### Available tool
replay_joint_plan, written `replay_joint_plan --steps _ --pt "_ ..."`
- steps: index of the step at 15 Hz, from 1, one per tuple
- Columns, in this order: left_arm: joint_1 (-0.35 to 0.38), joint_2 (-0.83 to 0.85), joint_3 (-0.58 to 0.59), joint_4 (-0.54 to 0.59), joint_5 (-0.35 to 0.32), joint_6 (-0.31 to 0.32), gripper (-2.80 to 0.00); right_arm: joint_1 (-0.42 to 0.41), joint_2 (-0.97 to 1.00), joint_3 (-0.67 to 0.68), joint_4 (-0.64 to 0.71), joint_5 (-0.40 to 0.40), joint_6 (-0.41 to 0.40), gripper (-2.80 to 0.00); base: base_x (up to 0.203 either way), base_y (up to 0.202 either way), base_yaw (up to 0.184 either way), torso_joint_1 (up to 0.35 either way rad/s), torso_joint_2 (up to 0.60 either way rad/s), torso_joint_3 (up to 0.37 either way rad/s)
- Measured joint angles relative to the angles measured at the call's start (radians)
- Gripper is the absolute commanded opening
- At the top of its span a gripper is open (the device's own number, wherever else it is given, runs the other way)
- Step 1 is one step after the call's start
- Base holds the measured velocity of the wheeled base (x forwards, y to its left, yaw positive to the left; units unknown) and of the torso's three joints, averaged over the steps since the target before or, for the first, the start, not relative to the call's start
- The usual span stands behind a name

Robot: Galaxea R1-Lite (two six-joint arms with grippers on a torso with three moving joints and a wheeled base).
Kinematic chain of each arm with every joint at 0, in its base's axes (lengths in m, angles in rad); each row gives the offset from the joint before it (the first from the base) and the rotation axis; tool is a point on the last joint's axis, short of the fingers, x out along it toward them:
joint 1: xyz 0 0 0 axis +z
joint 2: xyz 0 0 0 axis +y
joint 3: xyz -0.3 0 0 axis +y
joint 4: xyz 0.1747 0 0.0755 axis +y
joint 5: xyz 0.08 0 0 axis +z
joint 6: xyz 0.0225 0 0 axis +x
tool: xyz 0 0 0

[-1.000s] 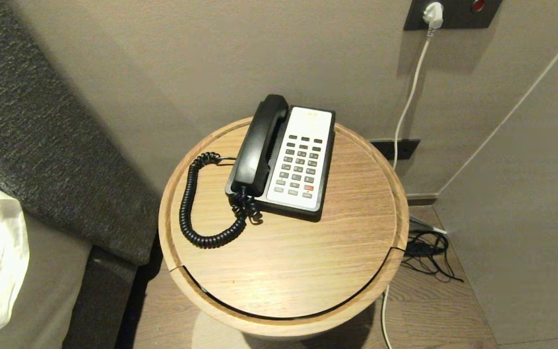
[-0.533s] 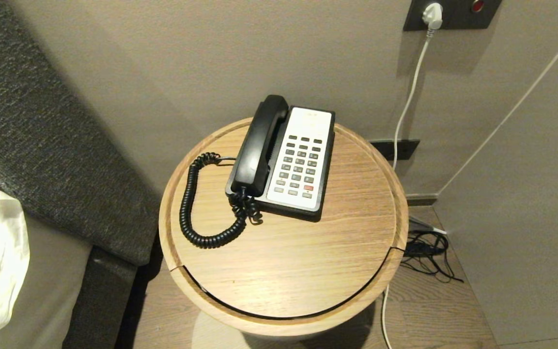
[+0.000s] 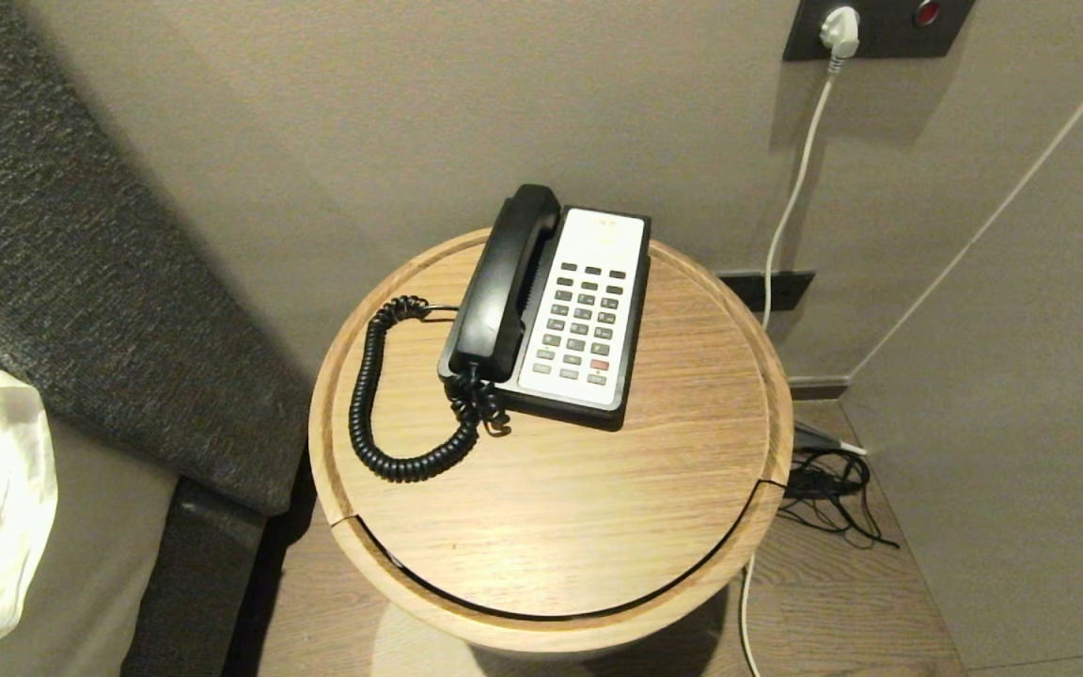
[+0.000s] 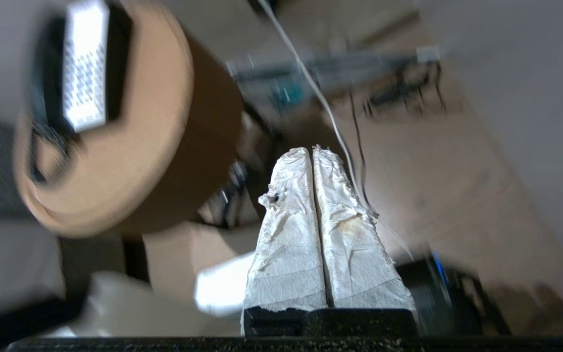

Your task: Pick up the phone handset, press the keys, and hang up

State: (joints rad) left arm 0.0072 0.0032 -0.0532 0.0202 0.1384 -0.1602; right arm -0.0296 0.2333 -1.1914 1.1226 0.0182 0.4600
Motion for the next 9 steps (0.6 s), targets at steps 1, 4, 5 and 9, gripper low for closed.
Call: replay_joint_plan --steps 1,4,5,9 --pt "0.0 0.0 0.0 0.002 -0.011 0.001 -2.8 0.007 -0.045 0.04 0.024 0.003 -0.002 -2.8 0.0 0.0 0.0 0.0 0.0 0.0" --pt "0.0 0.0 0.013 -0.002 -0.116 0.004 -2.8 0.02 -0.159 0.216 0.038 0.011 -0.006 -2.8 0.0 0.0 0.0 0.0 0.0 0.0" --pt "0.0 0.0 0.021 -0.005 -0.153 0.009 -2.8 0.022 -0.178 0.296 -0.005 0.013 -0.009 -2.8 0.0 0.0 0.0 0.0 0.0 0.0" --pt "0.0 0.0 0.023 -0.009 -0.18 0.041 -2.8 0.024 -0.21 0.777 -0.391 -0.005 -0.114 -2.8 0.0 0.0 0.0 0.0 0.0 0.0"
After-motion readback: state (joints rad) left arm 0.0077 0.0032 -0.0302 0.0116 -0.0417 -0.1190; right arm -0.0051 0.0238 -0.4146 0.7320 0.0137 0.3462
